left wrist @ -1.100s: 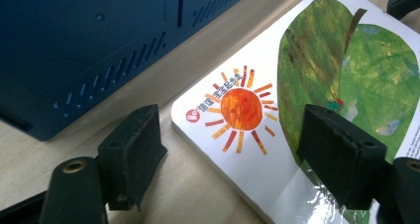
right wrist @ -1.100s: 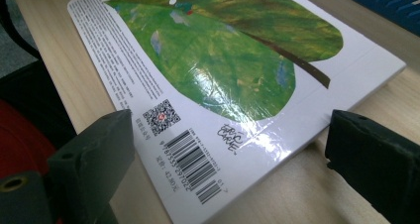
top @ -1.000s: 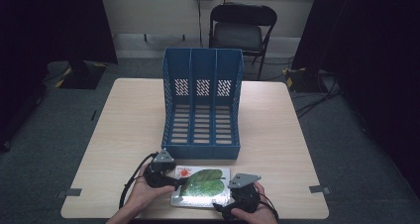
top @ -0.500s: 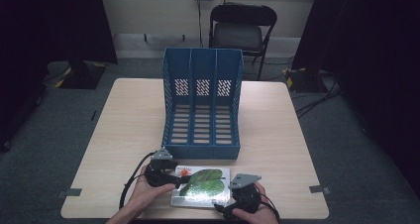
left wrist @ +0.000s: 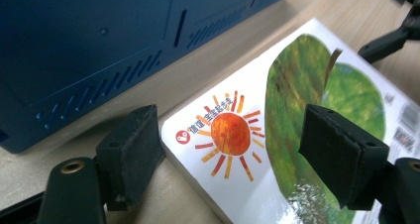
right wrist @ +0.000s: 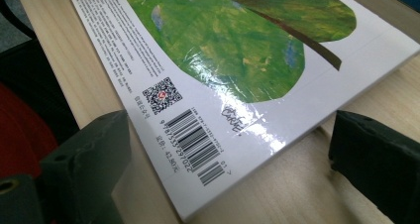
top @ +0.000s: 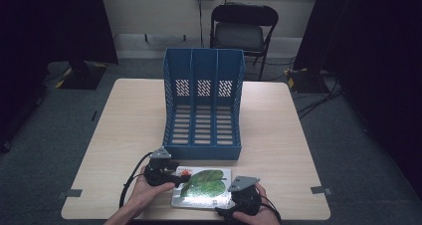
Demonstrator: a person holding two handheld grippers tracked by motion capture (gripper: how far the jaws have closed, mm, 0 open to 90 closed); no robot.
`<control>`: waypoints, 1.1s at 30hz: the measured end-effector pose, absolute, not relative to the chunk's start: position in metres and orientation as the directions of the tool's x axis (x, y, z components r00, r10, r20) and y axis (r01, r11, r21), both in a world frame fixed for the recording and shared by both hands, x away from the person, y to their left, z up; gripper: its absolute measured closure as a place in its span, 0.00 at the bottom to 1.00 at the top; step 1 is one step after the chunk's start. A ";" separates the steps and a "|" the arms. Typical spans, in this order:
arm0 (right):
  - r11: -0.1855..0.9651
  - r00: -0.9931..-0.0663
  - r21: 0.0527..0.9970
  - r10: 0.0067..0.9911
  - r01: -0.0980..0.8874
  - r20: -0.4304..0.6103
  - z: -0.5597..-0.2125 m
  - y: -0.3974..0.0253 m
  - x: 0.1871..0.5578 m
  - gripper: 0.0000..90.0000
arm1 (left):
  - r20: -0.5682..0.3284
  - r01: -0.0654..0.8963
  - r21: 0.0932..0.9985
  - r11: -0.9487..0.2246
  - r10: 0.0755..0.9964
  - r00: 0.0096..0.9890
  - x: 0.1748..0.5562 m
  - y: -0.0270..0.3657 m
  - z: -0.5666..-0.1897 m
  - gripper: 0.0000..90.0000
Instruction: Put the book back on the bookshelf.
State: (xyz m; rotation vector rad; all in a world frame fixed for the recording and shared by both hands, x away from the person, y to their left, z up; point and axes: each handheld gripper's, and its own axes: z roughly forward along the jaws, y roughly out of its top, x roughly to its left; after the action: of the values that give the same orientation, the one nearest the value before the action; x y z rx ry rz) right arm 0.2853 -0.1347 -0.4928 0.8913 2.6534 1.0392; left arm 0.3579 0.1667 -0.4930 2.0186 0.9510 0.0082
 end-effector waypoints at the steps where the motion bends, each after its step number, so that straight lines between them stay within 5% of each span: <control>1: 0.582 -0.811 0.661 0.581 0.473 0.069 -0.493 -0.135 0.285 0.02 | -0.349 0.628 0.716 -0.305 0.623 0.700 0.359 0.168 -0.493 0.26; 19: 0.602 -0.825 0.656 0.562 0.455 0.056 -0.494 -0.134 0.284 0.00 | -0.479 0.689 0.700 -0.187 0.592 0.648 0.362 0.178 -0.488 0.26; 22: 0.592 -0.815 0.659 0.577 0.465 0.057 -0.494 -0.133 0.284 0.00 | -0.555 0.718 0.687 -0.112 0.558 0.617 0.364 0.185 -0.489 0.26; 25: 0.594 -0.814 0.659 0.580 0.461 0.046 -0.494 -0.133 0.284 0.00 | -0.576 0.733 0.673 -0.095 0.553 0.601 0.364 0.190 -0.492 0.33; 33: 0.585 -0.807 0.658 0.588 0.473 0.058 -0.494 -0.132 0.285 0.00 | -0.633 0.773 0.632 -0.054 0.539 0.555 0.362 0.190 -0.493 0.28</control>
State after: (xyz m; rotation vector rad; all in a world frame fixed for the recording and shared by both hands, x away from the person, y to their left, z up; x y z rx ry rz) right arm 0.2851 -0.1320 -0.4940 0.8933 2.6459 1.0245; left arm 0.3624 0.1896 -0.4935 1.7240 1.1003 -0.2742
